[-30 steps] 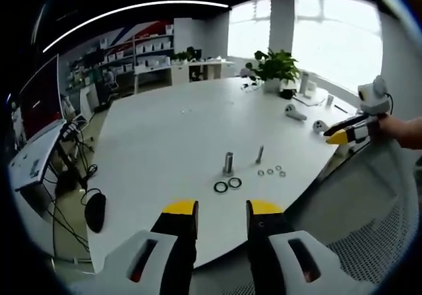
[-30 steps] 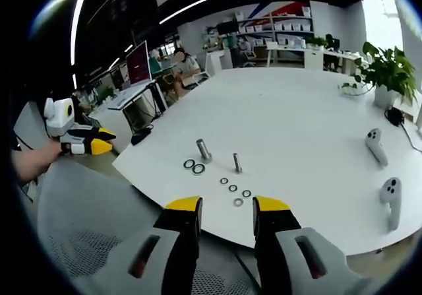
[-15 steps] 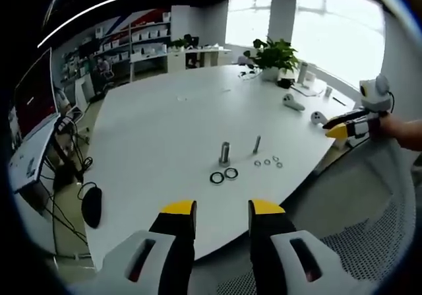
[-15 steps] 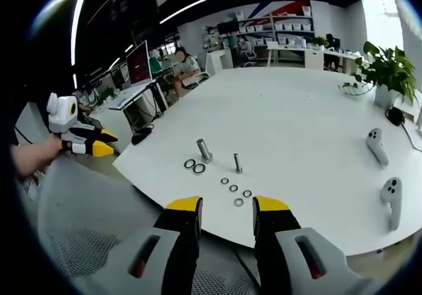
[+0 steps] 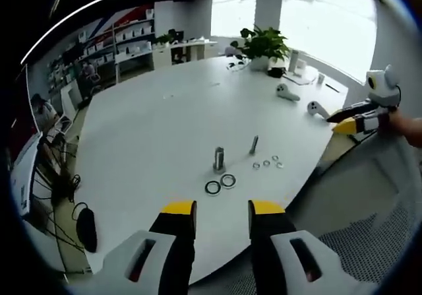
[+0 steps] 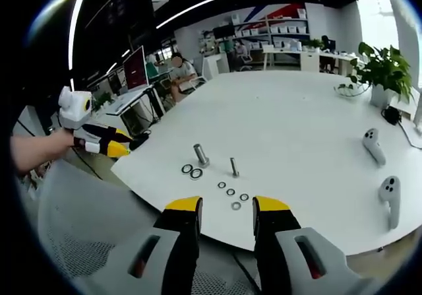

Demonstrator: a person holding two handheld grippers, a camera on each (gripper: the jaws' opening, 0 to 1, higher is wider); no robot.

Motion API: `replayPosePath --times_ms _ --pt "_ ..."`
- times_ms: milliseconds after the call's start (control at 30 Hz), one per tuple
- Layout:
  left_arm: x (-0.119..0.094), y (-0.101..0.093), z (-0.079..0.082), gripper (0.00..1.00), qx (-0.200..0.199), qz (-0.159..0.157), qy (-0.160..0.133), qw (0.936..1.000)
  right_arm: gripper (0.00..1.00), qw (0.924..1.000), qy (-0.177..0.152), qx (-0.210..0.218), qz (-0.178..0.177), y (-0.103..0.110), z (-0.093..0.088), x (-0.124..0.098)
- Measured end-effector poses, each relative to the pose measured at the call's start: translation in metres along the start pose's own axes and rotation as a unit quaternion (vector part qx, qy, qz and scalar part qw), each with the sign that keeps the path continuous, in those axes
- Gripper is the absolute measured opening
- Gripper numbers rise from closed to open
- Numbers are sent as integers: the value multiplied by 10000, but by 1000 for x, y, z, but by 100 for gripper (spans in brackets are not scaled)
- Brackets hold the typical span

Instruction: Place the washer onto the threaded stud by aligning its center hole with the stud, sliding it down to the base, and recovering from edge contact or off-axis alignment until the washer reaches the visible bottom stop.

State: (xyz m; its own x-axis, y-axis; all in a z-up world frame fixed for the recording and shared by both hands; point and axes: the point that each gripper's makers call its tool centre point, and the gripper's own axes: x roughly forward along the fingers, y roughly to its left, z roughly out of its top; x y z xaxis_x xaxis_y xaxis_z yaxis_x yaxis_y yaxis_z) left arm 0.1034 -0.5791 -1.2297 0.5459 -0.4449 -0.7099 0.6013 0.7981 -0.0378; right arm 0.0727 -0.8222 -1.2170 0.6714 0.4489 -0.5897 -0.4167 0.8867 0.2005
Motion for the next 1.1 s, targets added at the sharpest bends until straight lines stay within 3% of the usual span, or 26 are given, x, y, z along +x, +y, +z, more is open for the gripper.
replayPosePath --times_ms 367,533,700,1100 --pt "57 0 -14 29 102 -234 647 9976 33 10000 1 17 24 1 -1 0" --pt "73 4 -16 30 275 -268 897 9952 33 10000 21 -1 28 1 -1 0" --pt "89 5 -23 30 599 -325 1259 9897 33 10000 -18 7 19 1 0 0" --pt "121 9 -37 30 838 -455 1843 9782 32 10000 -53 59 -25 -2 1 0"
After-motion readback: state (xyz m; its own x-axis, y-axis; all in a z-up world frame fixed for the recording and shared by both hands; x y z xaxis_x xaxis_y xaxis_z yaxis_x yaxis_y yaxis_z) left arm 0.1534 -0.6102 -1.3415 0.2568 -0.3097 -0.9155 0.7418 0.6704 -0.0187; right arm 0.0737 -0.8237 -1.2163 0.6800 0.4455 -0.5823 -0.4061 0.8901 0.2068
